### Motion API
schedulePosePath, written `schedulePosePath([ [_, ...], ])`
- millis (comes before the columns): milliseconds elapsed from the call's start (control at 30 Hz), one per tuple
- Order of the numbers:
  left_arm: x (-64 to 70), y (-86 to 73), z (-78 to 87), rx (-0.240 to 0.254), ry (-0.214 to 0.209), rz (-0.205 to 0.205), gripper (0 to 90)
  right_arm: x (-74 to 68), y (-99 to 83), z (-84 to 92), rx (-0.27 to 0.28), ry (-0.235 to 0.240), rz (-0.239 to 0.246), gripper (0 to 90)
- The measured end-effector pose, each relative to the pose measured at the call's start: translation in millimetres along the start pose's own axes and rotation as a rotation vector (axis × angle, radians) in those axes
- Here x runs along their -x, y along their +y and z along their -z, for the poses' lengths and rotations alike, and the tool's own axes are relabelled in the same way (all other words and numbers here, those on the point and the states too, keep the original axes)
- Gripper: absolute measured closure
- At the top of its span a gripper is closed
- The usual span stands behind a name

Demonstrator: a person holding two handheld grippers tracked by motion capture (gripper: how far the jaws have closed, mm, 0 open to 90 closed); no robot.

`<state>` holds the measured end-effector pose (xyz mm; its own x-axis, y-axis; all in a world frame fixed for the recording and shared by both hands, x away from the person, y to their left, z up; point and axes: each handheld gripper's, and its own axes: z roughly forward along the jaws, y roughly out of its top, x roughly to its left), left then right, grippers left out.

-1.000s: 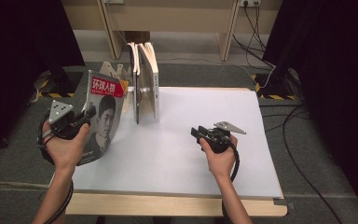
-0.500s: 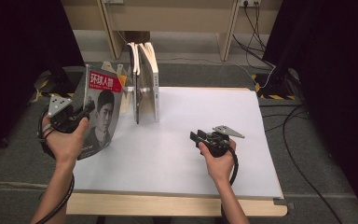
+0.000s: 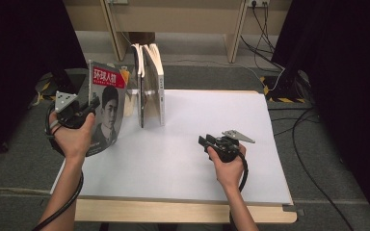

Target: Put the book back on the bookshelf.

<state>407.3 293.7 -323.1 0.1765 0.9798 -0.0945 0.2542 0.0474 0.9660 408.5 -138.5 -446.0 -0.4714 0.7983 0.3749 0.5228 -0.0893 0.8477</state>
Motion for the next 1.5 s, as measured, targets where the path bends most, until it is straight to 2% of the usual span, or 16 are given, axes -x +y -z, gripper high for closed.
schedulePosePath([
  [333, -1.2, 3.2, -3.7, 0.019, 0.015, 0.007, 85.9, -1.6, -1.1, -0.7, -0.010, 0.001, -0.003, 60.6],
  [567, -5.9, 4.8, -12.9, 0.024, 0.060, 0.002, 85.9, -1.6, -2.5, -1.3, -0.011, 0.002, 0.005, 60.5],
  [833, -10.5, 9.2, -23.5, 0.029, 0.072, 0.015, 85.8, -1.5, -4.1, -3.0, -0.021, 0.003, -0.001, 60.4],
  [1167, -11.8, 10.5, -43.9, 0.030, 0.078, 0.013, 85.8, 0.7, -5.6, -3.9, -0.029, 0.002, -0.004, 60.4],
  [1500, -13.1, 14.0, -72.6, 0.052, 0.083, 0.020, 85.8, 2.5, -6.8, -4.7, -0.032, 0.005, -0.011, 60.3],
])
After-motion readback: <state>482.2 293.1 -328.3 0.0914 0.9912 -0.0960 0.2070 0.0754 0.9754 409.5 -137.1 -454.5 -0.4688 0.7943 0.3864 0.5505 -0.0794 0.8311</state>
